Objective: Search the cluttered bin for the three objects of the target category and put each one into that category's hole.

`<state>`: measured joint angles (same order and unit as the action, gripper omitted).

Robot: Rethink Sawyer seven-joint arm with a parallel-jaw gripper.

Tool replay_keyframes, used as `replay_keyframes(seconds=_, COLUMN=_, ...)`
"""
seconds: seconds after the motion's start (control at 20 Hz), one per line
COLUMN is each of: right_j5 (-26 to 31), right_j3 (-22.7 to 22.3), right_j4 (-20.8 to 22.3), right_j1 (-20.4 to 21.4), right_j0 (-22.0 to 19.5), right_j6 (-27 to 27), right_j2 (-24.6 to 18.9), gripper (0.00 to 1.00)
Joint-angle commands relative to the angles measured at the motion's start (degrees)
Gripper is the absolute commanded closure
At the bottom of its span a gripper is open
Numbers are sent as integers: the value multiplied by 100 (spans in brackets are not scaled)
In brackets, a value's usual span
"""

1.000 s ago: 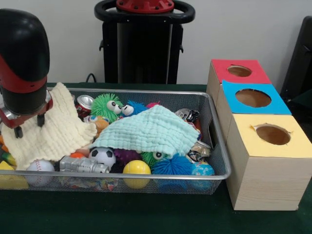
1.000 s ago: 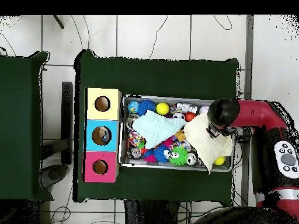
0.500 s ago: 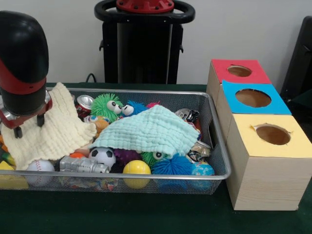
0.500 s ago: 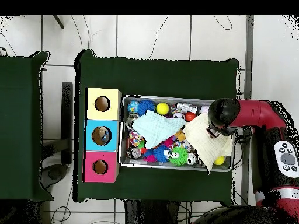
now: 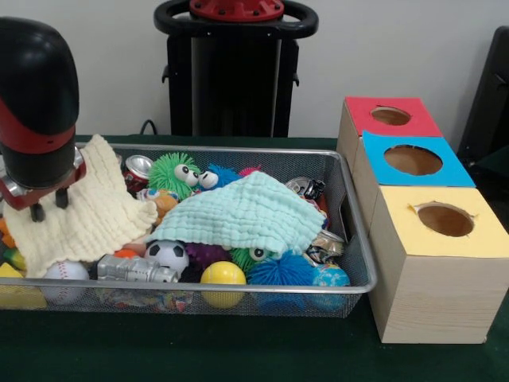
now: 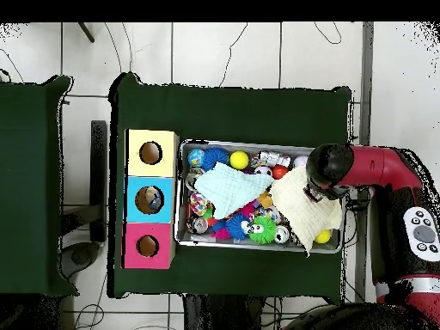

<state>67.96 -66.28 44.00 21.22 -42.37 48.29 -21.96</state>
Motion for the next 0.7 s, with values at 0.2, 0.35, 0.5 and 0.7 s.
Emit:
replay_keyframes(seconds=0.2, right_j5=-21, right_j3=-12, right_j4=280, right_j1=-656, right_j0=-152, right_j6=-1207, right_j2=3, gripper=100)
replay_keyframes(seconds=0.35, right_j5=-4, right_j3=-3, right_j4=269, right_j1=-660, right_j0=-157, right_j6=-1231, right_j2=1, gripper=100)
replay_keyframes(seconds=0.5, right_j5=-4, right_j3=-5, right_j4=269, right_j1=-659, right_j0=-156, right_j6=-1229, right_j2=1, gripper=100)
replay_keyframes(seconds=0.7, right_j5=-96, right_j3=-135, right_j4=199, right_j1=-519, right_j0=-177, right_j6=-1169, right_j2=-37, gripper=100)
